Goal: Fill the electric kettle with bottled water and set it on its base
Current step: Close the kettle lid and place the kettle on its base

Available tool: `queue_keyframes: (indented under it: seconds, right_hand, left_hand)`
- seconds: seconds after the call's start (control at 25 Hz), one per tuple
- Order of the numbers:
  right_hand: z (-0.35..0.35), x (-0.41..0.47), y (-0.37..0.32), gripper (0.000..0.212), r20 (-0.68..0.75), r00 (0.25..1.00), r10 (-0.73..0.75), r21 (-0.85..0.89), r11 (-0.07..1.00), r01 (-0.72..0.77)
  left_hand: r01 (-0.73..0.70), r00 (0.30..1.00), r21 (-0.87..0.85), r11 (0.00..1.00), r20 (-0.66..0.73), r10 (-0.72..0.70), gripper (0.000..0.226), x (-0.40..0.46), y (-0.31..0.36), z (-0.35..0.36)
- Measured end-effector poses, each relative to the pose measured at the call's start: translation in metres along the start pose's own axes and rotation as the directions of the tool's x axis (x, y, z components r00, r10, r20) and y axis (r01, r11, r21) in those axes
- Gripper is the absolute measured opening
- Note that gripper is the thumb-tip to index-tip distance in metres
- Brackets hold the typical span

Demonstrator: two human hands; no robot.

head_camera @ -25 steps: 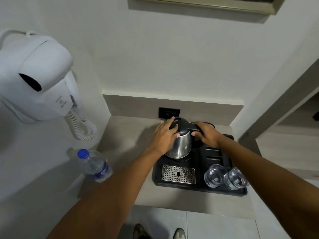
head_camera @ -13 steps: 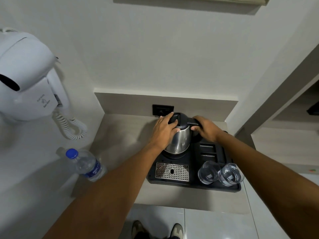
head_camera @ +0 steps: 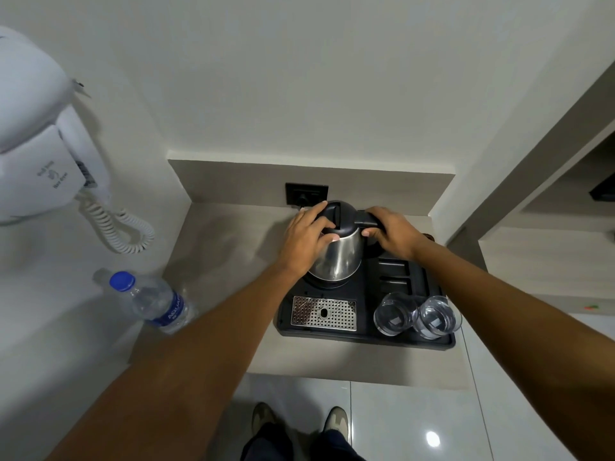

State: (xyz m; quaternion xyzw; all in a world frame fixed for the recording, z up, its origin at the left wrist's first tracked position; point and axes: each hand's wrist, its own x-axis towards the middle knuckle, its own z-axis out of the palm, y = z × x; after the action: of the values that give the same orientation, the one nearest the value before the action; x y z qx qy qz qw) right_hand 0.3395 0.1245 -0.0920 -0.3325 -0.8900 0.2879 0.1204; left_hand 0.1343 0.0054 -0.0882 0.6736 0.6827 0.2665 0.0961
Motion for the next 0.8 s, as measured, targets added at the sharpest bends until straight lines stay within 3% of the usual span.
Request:
queue_keyframes:
  seconds: [0.2, 0.36, 0.52, 0.8]
  right_hand:
    - [0.002, 0.009, 0.002, 0.049, -0.002, 1.000, 0.031, -0.002, 1.000, -0.031]
    - [0.002, 0.020, -0.002, 0.044, 0.058, 0.998, 0.034, -0.009, 0.999, -0.034]
    - [0.001, 0.018, 0.000, 0.043, 0.070, 0.997, 0.022, -0.005, 1.000, -0.022]
    - [0.001, 0.010, 0.004, 0.041, 0.127, 0.991, -0.034, 0.005, 0.999, 0.033]
  left_hand:
    - [-0.034, 0.999, 0.055, 0.998, 0.038, 0.032, 0.033, 0.007, -0.006, -0.005]
    - [-0.089, 0.975, 0.188, 0.978, 0.218, 0.046, 0.078, 0.020, -0.010, -0.003]
    - [-0.177, 0.938, 0.360, 0.916, 0.343, 0.047, 0.078, 0.029, -0.011, -0.003]
    - [-0.179, 0.950, 0.371, 0.911, 0.306, 0.061, 0.078, 0.011, -0.008, 0.002]
